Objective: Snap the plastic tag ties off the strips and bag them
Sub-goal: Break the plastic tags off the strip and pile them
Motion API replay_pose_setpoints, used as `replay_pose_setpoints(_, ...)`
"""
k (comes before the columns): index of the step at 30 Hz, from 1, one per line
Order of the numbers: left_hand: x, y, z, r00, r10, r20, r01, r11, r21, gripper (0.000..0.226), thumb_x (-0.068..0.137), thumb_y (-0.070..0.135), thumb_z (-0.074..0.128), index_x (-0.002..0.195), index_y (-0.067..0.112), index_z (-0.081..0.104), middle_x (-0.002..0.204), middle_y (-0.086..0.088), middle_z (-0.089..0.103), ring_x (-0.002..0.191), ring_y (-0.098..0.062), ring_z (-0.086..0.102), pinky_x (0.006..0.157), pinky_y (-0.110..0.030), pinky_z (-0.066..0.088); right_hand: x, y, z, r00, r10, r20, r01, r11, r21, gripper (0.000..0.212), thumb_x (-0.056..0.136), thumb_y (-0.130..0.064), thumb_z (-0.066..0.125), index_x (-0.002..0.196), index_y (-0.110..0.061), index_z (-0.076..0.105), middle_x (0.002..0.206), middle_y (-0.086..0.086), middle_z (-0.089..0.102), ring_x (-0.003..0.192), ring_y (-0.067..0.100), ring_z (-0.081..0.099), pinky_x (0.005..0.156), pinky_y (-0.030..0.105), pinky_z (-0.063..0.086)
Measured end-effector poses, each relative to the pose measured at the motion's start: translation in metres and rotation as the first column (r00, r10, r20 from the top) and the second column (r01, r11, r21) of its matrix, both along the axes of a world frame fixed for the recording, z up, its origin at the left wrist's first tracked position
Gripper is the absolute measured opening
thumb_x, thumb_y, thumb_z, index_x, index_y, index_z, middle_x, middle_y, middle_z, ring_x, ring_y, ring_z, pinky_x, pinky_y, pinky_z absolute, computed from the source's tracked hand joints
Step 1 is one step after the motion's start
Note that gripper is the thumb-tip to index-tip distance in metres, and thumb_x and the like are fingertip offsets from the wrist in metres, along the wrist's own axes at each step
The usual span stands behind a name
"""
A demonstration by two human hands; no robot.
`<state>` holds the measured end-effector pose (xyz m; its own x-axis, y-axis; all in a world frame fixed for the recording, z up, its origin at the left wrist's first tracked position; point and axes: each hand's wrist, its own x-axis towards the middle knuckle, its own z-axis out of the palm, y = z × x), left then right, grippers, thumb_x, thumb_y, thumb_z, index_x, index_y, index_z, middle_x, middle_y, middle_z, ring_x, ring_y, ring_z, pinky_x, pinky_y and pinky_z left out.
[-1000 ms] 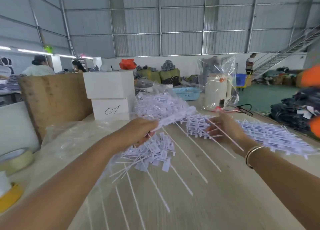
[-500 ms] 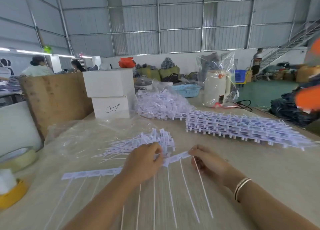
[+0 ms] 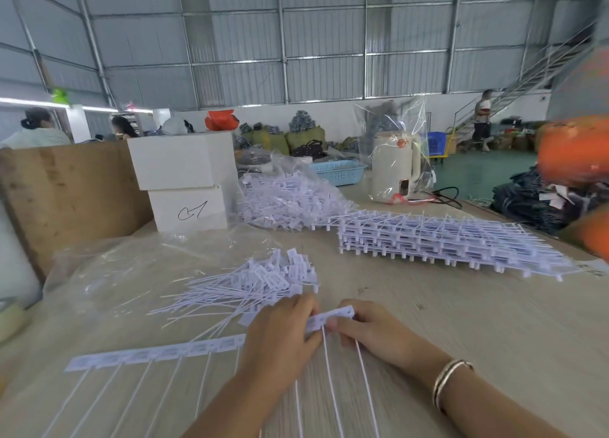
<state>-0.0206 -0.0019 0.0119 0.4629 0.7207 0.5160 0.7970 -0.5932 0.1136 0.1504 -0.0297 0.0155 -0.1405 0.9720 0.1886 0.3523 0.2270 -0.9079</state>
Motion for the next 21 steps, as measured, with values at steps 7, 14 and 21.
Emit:
replay_pose_setpoints(7,-0.006,0.004,-0.004,0.999,-0.030,-0.014,0.030,0.999,-0.027,0.026,0.091,0.049,0.043,0.100,0.029,0.058,0.093,0.009,0.063,0.083,-0.007,0.056,0.069,-0.025,0.041,0.001,0.000,-0.004,1.000,0.017,0.020,-0.017,1.000,0.008,0.013,0.089,-0.019,0.061,0.080,-0.011,0.065,0.060,-0.007,0.052,0.054,0.003,0.046,0.056,0.014,0.036)
replay_pose_setpoints(14,-0.013,0.002,-0.005,0.991,-0.061,0.123,0.080,0.984,-0.162,0.015,0.087,0.045,0.057,0.096,0.036,0.065,0.089,0.014,0.066,0.078,-0.001,0.056,0.066,-0.021,0.042,0.001,0.001,-0.006,0.990,0.075,0.123,-0.086,0.992,0.091,0.014,0.092,-0.018,0.058,0.093,-0.013,0.070,0.077,0.006,0.054,0.066,0.008,0.047,0.063,0.018,0.036)
replay_pose_setpoints(21,-0.013,0.007,-0.008,0.926,-0.092,0.365,0.232,0.904,-0.359,0.007,0.081,0.047,0.066,0.081,0.040,0.063,0.067,0.016,0.062,0.061,0.001,0.054,0.060,-0.023,0.041,0.002,0.001,-0.006,0.984,0.083,0.161,-0.106,0.984,0.143,0.015,0.094,-0.015,0.054,0.085,-0.019,0.066,0.073,-0.006,0.058,0.064,-0.003,0.051,0.064,0.011,0.037)
